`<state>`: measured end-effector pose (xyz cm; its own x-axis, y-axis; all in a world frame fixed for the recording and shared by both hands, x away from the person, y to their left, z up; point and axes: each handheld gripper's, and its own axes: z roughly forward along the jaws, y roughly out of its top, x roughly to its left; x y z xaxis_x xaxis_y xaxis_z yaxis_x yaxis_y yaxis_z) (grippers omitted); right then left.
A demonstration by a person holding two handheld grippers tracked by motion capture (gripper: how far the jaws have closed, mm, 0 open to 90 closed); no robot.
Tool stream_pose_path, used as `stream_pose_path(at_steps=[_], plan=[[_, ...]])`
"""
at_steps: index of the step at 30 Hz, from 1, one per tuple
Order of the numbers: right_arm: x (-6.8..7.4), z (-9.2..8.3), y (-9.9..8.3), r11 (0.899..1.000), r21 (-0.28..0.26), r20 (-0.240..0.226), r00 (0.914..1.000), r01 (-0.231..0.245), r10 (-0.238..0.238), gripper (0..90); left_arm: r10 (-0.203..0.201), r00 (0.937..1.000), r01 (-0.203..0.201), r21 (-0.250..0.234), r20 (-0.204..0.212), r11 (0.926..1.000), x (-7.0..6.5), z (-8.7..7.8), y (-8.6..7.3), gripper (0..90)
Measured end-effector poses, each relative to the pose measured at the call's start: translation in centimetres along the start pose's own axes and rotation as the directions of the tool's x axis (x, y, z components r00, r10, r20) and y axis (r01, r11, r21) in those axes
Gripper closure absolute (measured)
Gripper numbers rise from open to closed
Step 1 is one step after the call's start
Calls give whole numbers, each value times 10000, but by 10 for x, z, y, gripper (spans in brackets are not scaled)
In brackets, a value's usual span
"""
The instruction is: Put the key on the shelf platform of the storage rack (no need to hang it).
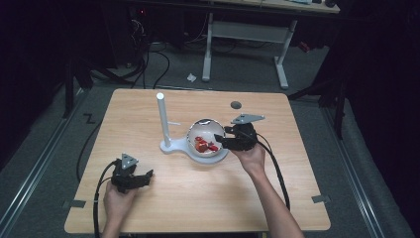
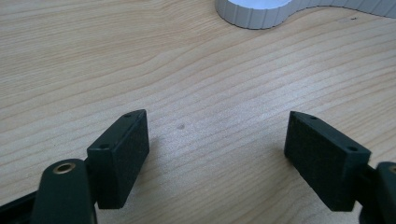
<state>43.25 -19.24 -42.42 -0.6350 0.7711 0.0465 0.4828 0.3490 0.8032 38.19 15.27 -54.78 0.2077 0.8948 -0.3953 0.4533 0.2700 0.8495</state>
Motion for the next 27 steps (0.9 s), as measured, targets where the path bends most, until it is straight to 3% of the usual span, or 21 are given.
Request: stream_pose_path(at_steps=[10, 16, 27], plan=[[-10, -25, -3, 9973, -657, 410, 9985, -327, 354, 488, -2, 10000, 2, 1, -1, 10000, 0, 0, 0, 224], [-19, -37, -12, 9972, -535, 637, 9964, -519, 553, 493, 1, 10000, -1, 3, -1, 10000, 0, 0, 0, 224], [-25, -57, -14, 9951, -785, 821, 9944, -595, 660, 509, -16, 10000, 16, -11, -1, 10000, 0, 0, 0, 224]])
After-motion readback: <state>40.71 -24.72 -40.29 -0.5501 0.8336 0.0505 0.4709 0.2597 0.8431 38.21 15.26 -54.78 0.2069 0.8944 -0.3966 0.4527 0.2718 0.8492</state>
